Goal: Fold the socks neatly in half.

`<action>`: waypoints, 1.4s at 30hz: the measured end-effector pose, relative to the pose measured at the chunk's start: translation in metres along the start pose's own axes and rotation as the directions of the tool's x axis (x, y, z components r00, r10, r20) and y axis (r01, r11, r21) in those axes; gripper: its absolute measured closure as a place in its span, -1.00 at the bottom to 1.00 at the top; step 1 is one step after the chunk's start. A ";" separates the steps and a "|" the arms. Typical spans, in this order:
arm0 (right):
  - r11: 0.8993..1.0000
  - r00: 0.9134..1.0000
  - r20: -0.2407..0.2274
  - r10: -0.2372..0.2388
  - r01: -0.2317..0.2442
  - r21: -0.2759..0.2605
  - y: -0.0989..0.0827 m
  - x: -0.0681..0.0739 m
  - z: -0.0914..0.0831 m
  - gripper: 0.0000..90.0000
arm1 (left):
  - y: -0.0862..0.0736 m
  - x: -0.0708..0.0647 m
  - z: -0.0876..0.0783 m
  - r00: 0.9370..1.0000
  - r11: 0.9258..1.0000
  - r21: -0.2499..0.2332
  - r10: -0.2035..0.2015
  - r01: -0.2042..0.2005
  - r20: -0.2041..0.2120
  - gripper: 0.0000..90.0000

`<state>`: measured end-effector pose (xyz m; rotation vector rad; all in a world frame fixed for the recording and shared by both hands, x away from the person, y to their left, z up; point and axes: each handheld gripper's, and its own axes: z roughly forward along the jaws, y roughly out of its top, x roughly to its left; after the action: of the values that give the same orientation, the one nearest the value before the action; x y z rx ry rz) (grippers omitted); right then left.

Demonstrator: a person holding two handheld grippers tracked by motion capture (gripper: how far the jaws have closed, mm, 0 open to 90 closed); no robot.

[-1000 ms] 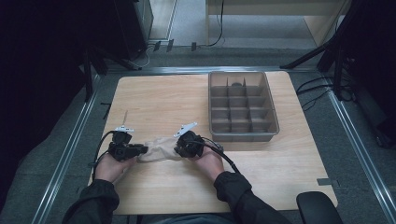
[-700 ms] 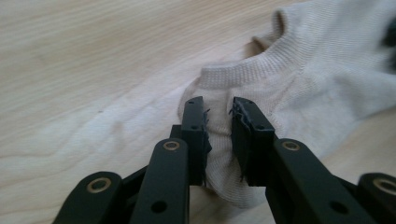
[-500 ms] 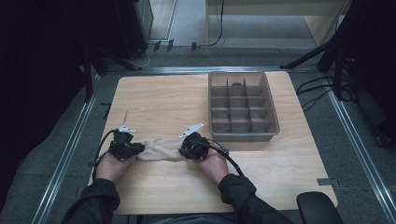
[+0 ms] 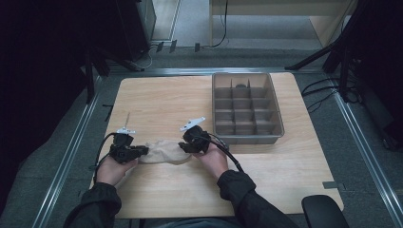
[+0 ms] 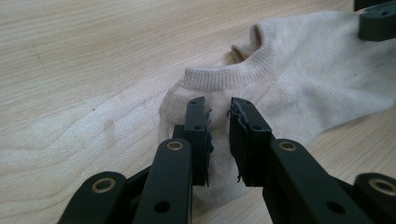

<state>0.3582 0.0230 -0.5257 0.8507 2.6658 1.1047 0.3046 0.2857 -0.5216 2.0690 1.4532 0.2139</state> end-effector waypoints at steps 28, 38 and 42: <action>0.997 0.999 0.043 0.016 -0.019 0.081 -0.001 0.000 0.006 0.86 | -0.001 0.009 0.006 0.996 0.999 0.007 0.051 -0.051 -0.070 0.66; 1.000 1.000 0.022 0.013 -0.013 0.004 0.005 0.003 -0.009 0.64 | -0.001 0.016 -0.004 0.999 0.999 -0.042 -0.025 0.023 -0.045 0.52; 1.000 1.000 0.006 0.009 -0.009 -0.010 0.005 0.003 -0.016 0.64 | -0.005 0.018 -0.010 0.997 0.997 -0.054 -0.052 0.050 -0.048 0.32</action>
<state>0.3532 0.0179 -0.5108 0.8638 2.6526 1.1144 0.3035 0.3066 -0.5197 1.9953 1.5123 0.2819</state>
